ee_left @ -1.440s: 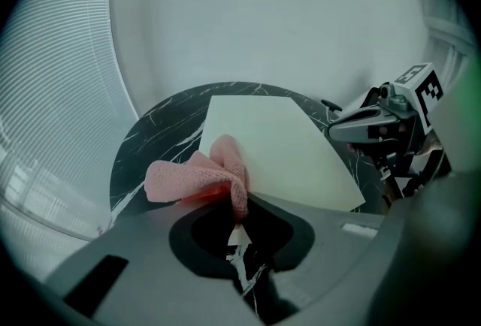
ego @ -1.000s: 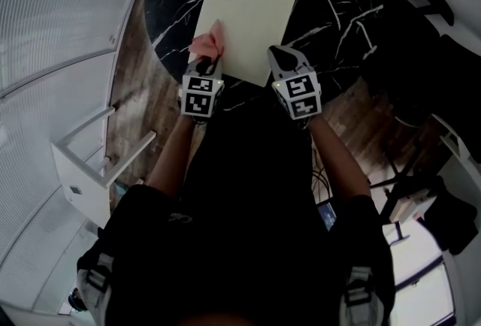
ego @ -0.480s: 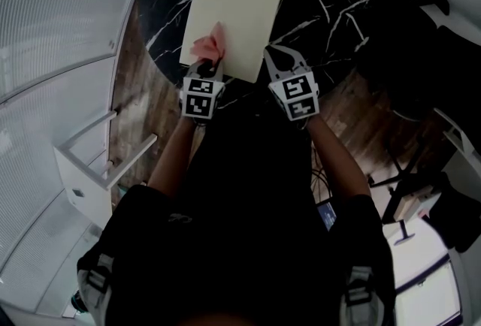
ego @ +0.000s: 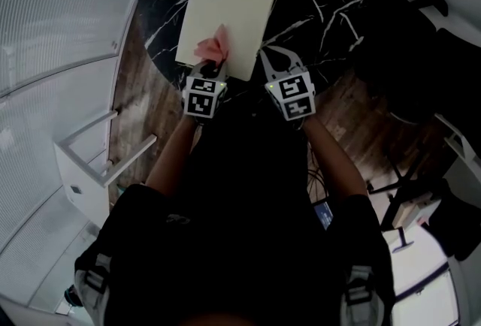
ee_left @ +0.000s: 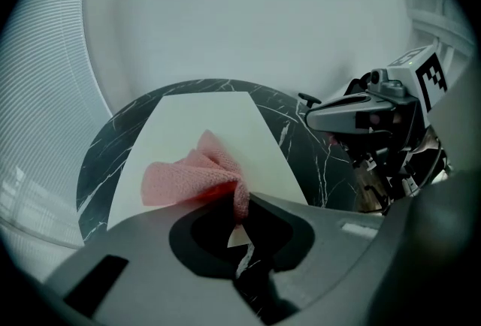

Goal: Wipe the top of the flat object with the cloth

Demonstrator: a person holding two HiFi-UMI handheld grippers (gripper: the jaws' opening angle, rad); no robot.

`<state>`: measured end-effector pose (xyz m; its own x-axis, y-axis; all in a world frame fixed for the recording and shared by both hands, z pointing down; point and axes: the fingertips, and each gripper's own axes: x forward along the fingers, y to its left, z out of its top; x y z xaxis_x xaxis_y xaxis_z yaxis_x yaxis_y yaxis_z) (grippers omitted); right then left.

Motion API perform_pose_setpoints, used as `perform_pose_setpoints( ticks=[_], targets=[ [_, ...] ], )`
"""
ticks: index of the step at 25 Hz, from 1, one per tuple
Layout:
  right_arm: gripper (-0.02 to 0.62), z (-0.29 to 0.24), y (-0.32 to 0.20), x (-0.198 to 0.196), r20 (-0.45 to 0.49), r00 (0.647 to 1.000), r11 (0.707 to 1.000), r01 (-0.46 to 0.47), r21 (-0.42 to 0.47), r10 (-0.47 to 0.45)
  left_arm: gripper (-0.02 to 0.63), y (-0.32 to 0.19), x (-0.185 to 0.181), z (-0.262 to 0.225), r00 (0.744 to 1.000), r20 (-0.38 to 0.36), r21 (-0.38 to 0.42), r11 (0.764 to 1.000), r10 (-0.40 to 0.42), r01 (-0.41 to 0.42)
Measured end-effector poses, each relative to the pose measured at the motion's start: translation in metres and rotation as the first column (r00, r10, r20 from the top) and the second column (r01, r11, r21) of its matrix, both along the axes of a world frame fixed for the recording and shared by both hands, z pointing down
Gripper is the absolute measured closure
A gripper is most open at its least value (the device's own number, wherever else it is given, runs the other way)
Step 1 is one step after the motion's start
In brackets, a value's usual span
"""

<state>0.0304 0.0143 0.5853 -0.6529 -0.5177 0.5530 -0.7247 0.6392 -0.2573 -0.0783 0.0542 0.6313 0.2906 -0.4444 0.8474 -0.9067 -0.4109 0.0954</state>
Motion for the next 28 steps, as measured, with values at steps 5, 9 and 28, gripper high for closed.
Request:
perform_pose_setpoints(
  ticks=[5,9,28],
  targets=[
    [0.6,0.0,0.0,0.003,0.023,1.0,1.0,0.002,0.005,-0.002,0.586,0.005,0.016,0.0,1.0,0.013,-0.001,1.0,0.023,-0.023],
    [0.6,-0.001,0.002,0.002,0.04,0.999,1.0,0.009,0.006,-0.009,0.586,0.008,0.026,-0.001,0.999,0.021,-0.001,0.999,0.038,-0.038],
    [0.6,-0.001,0.007,0.04,0.065,0.996,0.998,-0.058,-0.006,0.058,0.586,0.01,0.084,0.0,0.99,0.009,-0.018,0.989,0.144,-0.144]
  ],
)
